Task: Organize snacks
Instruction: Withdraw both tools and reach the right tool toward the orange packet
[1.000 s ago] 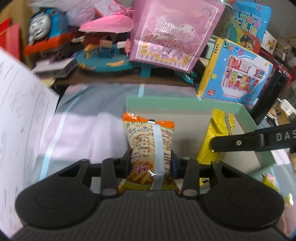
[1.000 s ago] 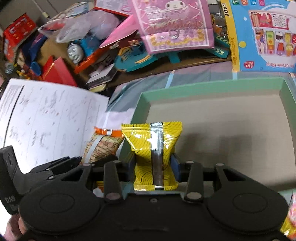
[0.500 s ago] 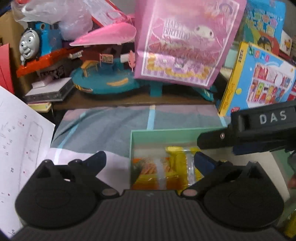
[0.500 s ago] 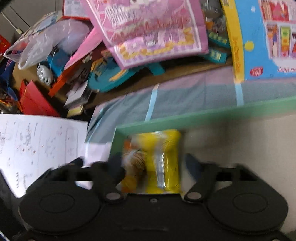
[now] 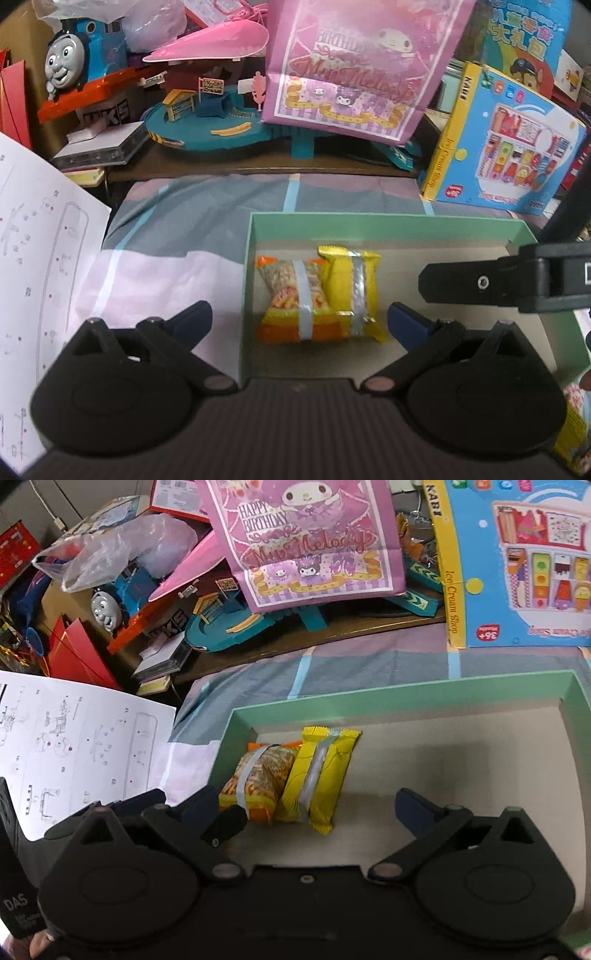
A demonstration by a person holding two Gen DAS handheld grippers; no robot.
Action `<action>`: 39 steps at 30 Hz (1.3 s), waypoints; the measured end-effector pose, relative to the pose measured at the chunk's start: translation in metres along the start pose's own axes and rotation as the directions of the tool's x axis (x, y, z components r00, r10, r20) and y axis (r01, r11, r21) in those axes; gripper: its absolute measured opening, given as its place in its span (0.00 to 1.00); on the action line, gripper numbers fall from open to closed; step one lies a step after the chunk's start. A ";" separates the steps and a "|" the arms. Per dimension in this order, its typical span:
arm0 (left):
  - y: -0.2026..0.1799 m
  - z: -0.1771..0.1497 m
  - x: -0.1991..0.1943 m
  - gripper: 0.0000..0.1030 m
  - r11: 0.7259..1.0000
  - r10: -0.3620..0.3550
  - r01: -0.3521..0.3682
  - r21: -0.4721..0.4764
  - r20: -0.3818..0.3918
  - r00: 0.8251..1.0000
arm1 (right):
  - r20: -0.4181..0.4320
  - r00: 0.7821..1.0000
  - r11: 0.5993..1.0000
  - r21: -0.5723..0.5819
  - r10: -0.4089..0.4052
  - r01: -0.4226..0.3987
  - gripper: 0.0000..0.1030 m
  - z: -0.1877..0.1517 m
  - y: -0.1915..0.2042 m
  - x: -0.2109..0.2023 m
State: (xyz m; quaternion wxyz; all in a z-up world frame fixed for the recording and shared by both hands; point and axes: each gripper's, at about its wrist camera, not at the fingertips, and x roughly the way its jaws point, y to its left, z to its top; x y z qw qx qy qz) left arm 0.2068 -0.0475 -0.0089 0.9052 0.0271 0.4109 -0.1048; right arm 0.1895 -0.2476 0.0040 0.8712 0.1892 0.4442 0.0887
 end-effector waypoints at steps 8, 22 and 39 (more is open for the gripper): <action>-0.003 -0.040 -0.044 1.00 1.000 -0.010 0.010 0.009 -0.010 1.000 | 0.034 0.999 1.000 0.000 -0.004 0.004 1.00 -0.032 -0.003 -0.047; -0.021 -0.124 -0.064 1.00 0.998 -0.057 0.060 0.020 -0.150 0.987 | 0.021 0.999 0.998 0.063 -0.031 0.029 0.95 -0.117 -0.053 -0.094; -0.069 -0.145 -0.034 0.37 0.994 -0.095 0.103 0.033 -0.187 0.978 | -0.057 0.998 0.994 0.114 0.008 -0.002 0.69 -0.163 -0.075 -0.097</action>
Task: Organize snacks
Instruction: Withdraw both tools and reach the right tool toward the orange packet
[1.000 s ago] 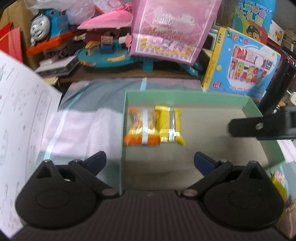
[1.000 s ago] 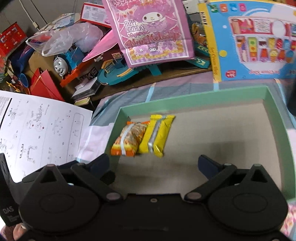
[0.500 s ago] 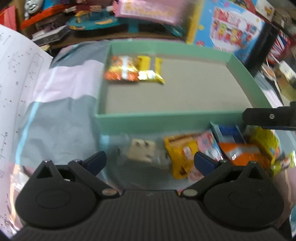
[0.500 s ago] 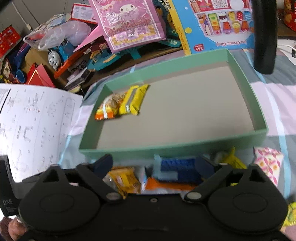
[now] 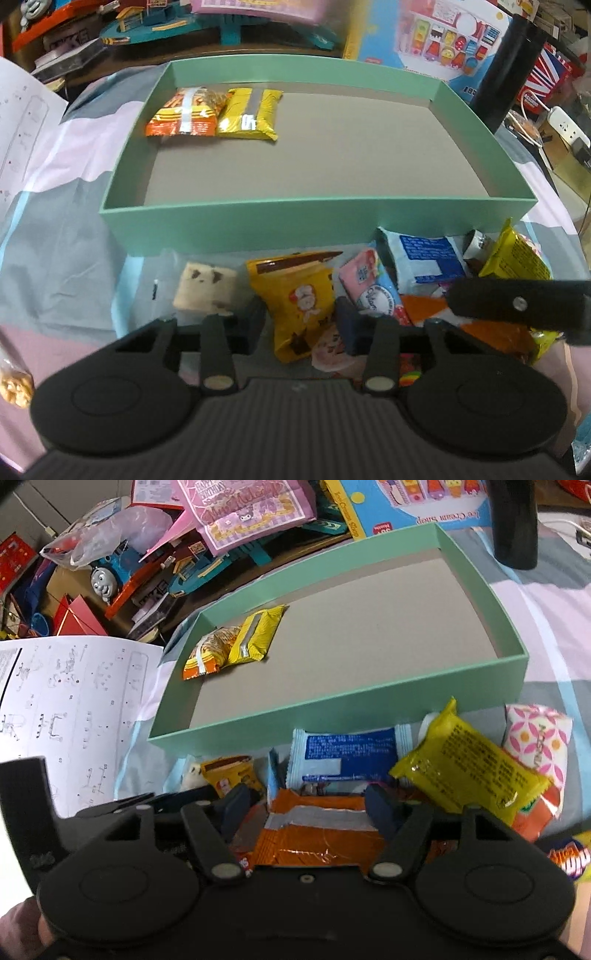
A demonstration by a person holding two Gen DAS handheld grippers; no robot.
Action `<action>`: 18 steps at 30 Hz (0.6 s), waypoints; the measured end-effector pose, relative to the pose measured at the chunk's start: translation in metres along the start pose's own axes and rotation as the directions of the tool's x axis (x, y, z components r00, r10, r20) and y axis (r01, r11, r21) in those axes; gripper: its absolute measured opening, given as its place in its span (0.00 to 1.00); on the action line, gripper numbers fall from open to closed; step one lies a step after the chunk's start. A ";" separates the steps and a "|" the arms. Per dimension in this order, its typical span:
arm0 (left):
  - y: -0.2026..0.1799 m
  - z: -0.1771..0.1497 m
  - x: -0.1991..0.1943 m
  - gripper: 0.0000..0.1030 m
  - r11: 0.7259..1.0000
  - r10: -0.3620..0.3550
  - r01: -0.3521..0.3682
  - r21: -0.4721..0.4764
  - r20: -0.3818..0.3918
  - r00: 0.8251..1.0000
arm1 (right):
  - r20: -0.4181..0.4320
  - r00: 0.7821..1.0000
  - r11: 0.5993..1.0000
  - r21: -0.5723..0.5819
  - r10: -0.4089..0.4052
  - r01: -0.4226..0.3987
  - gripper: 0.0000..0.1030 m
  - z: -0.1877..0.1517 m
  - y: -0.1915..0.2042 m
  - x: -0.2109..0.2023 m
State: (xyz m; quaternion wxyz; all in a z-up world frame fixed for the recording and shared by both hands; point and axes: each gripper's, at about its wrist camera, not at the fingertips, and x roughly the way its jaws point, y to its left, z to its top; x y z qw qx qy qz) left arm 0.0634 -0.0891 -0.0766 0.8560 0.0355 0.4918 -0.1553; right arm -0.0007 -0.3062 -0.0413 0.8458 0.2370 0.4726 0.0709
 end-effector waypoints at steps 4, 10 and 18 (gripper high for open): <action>0.011 -0.004 -0.007 0.36 0.998 0.002 -0.001 0.062 -0.016 1.000 | -0.023 1.000 0.999 -0.038 0.002 -0.002 0.69 -0.001 0.004 -0.005; 0.029 -0.011 -0.011 0.31 0.990 -0.097 0.105 0.091 -0.095 0.991 | 0.002 0.999 0.995 -0.092 -0.033 0.033 0.69 0.007 0.005 -0.010; 0.026 -0.011 -0.008 0.41 0.995 -0.099 0.101 0.025 -0.080 0.992 | -0.098 0.995 0.998 -0.057 0.000 -0.005 0.69 0.007 0.000 0.017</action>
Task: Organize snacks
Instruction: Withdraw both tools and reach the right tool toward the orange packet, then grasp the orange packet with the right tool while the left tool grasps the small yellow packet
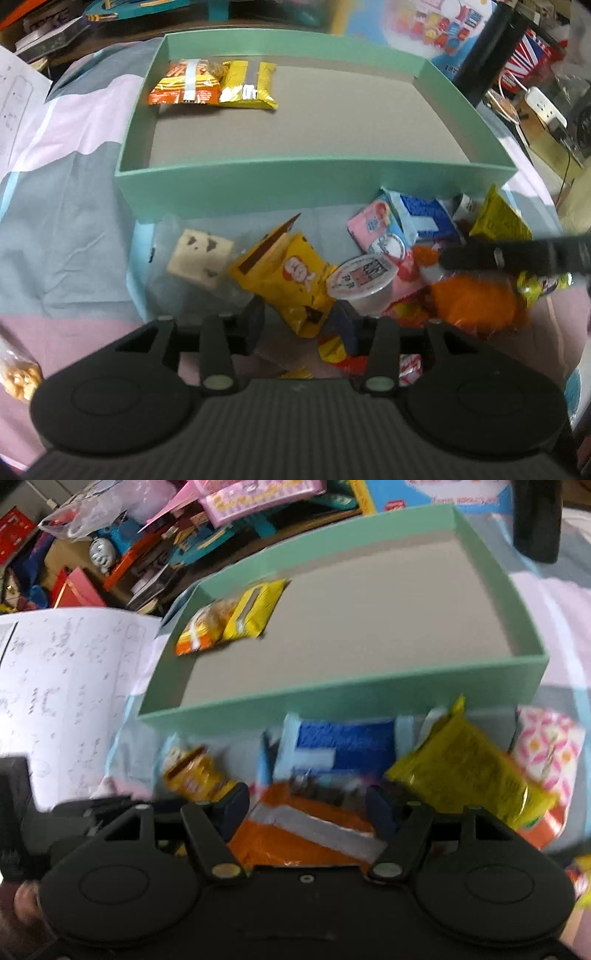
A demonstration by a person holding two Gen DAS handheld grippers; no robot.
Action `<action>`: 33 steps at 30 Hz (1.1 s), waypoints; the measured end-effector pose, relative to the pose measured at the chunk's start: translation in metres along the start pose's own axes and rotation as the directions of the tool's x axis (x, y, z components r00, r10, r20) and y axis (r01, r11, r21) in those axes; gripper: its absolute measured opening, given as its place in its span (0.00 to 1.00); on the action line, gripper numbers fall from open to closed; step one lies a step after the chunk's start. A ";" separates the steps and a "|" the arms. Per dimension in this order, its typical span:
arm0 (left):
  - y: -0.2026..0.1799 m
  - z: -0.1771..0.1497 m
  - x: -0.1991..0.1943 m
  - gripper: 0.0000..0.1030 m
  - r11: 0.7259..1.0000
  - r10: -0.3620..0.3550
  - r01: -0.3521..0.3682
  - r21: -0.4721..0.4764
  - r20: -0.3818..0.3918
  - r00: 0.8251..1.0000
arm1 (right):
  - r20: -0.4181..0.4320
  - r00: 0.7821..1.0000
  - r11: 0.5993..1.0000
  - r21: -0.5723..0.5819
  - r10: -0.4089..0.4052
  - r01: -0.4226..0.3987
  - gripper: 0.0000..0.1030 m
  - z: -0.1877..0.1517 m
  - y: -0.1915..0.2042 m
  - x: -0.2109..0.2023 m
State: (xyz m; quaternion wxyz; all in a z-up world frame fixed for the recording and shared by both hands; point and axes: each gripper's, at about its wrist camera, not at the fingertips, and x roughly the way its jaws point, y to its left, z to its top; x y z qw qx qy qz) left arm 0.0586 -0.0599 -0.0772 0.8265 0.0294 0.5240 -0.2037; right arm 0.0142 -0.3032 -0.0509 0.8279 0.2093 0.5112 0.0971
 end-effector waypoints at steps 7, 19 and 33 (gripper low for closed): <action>-0.001 0.012 0.010 0.47 0.997 0.027 -0.026 -0.075 0.019 0.999 | -0.016 1.000 1.000 -0.022 0.008 -0.009 0.76 -0.022 0.006 -0.014; 0.008 0.011 -0.001 0.60 0.996 0.060 -0.056 -0.069 0.061 0.996 | 0.014 0.994 0.965 -0.239 -0.110 0.110 0.49 -0.042 0.048 0.006; -0.025 0.015 0.009 0.25 0.990 0.056 -0.063 0.129 0.062 0.996 | 0.096 0.994 0.999 0.027 -0.047 0.044 0.49 -0.027 -0.005 -0.024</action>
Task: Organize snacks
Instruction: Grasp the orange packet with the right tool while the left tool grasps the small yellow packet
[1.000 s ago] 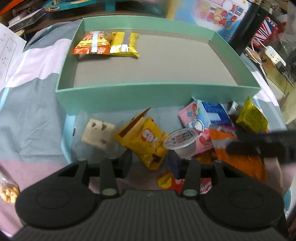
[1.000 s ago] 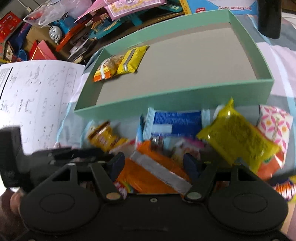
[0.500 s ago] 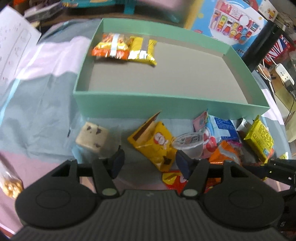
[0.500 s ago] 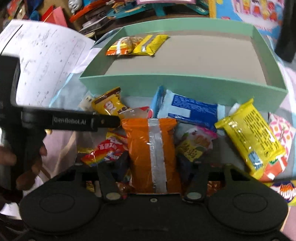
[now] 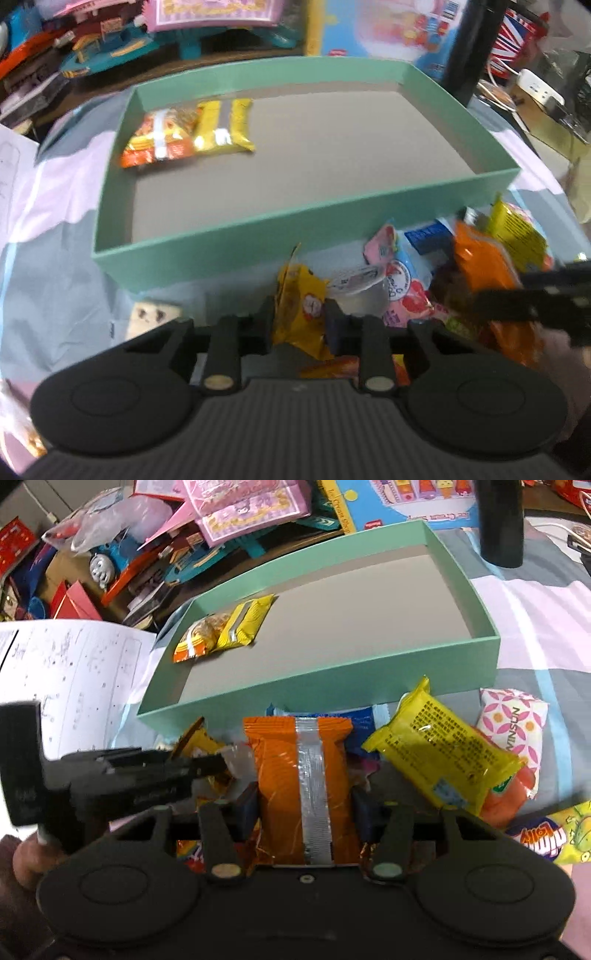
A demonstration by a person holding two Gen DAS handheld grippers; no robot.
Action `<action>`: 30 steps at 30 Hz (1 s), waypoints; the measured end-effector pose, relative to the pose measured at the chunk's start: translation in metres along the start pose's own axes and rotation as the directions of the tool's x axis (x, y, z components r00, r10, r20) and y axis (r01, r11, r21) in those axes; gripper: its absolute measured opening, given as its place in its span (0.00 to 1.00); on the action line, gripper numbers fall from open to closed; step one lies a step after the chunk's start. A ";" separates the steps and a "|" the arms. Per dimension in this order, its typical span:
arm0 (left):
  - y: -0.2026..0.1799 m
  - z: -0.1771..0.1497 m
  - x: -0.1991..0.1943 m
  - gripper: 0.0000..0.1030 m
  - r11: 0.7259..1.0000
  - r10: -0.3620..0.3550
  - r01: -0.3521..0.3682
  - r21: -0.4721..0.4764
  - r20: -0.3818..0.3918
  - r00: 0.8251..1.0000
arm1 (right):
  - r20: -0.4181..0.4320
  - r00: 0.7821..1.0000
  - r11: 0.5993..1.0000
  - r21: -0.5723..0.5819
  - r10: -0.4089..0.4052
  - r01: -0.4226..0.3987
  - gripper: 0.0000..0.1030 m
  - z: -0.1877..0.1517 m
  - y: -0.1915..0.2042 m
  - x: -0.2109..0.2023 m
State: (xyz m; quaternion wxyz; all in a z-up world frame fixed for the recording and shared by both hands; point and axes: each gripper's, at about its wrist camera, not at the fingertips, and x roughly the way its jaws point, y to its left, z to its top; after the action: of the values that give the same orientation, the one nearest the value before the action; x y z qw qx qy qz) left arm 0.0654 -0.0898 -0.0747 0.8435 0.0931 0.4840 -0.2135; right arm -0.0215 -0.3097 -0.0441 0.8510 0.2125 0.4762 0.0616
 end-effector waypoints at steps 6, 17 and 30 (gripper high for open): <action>0.005 -0.009 0.002 0.30 1.000 0.003 -0.003 -0.022 -0.028 1.000 | 0.002 1.000 1.000 0.012 0.014 -0.014 0.49 0.000 0.003 0.010; 0.007 -0.010 -0.028 0.23 0.999 0.002 -0.002 -0.035 0.013 1.000 | 0.060 0.997 0.999 0.020 0.039 -0.040 0.49 0.008 0.006 -0.007; 0.021 0.004 -0.082 0.22 0.993 -0.043 0.056 -0.100 0.130 0.991 | 0.123 0.989 0.997 0.015 0.079 -0.082 0.49 0.027 0.014 -0.032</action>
State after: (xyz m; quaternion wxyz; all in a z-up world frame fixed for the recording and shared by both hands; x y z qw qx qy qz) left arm 0.0415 -0.0502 -0.0033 0.8707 0.0236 0.4418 -0.2147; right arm -0.0150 -0.3153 -0.0006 0.8734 0.2434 0.4146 0.0780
